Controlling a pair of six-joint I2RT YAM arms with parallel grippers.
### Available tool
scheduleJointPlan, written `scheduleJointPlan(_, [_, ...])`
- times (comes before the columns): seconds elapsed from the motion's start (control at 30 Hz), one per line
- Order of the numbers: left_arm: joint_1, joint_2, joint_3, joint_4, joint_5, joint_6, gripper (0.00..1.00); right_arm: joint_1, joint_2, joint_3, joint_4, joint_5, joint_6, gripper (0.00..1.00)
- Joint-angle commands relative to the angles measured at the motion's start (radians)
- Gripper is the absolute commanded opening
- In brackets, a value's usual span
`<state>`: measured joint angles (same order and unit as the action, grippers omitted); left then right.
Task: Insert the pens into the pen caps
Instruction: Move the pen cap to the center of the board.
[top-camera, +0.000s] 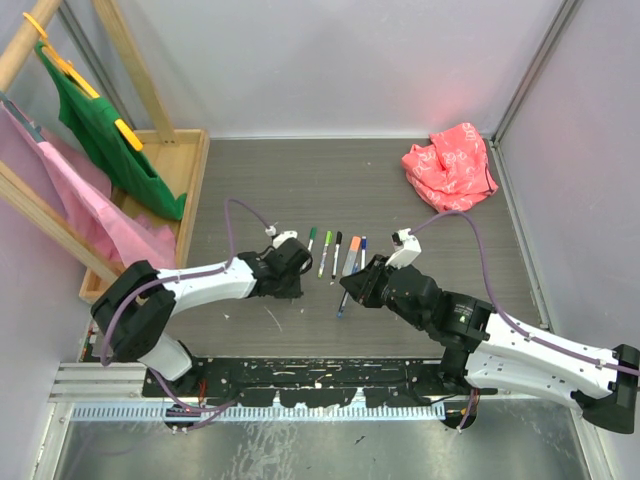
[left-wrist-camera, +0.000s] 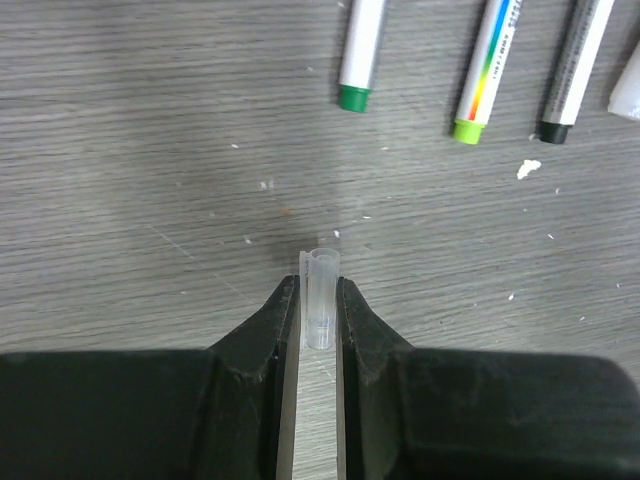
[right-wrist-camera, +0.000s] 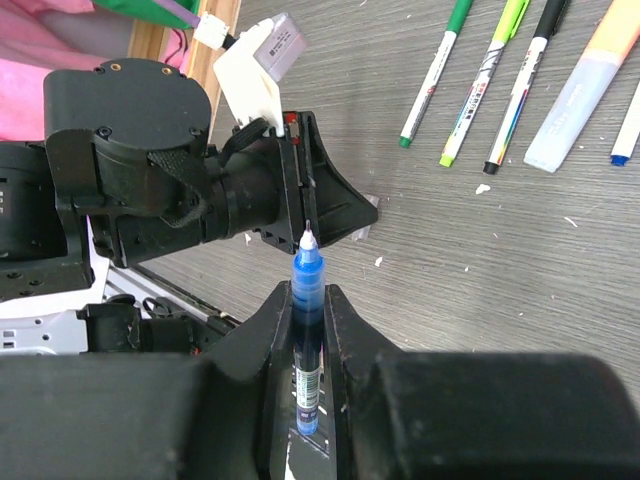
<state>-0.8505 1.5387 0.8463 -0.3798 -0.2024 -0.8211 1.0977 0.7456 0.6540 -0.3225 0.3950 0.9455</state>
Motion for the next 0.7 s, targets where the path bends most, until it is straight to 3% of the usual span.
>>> scheduleJointPlan(0.0, [-0.029, 0.028, 0.053, 0.033, -0.050, 0.005, 0.15, -0.001, -0.021, 0.000, 0.022, 0.027, 0.013, 0.00])
scheduleJointPlan(0.4, [-0.037, 0.025, 0.060, 0.021, -0.061, 0.009, 0.30, -0.001, -0.029, 0.003, 0.013, 0.034, 0.012, 0.00])
scheduleJointPlan(0.67, [-0.037, -0.125, 0.057, 0.009, -0.071, 0.052, 0.31, -0.001, -0.067, 0.023, -0.035, 0.099, -0.017, 0.00])
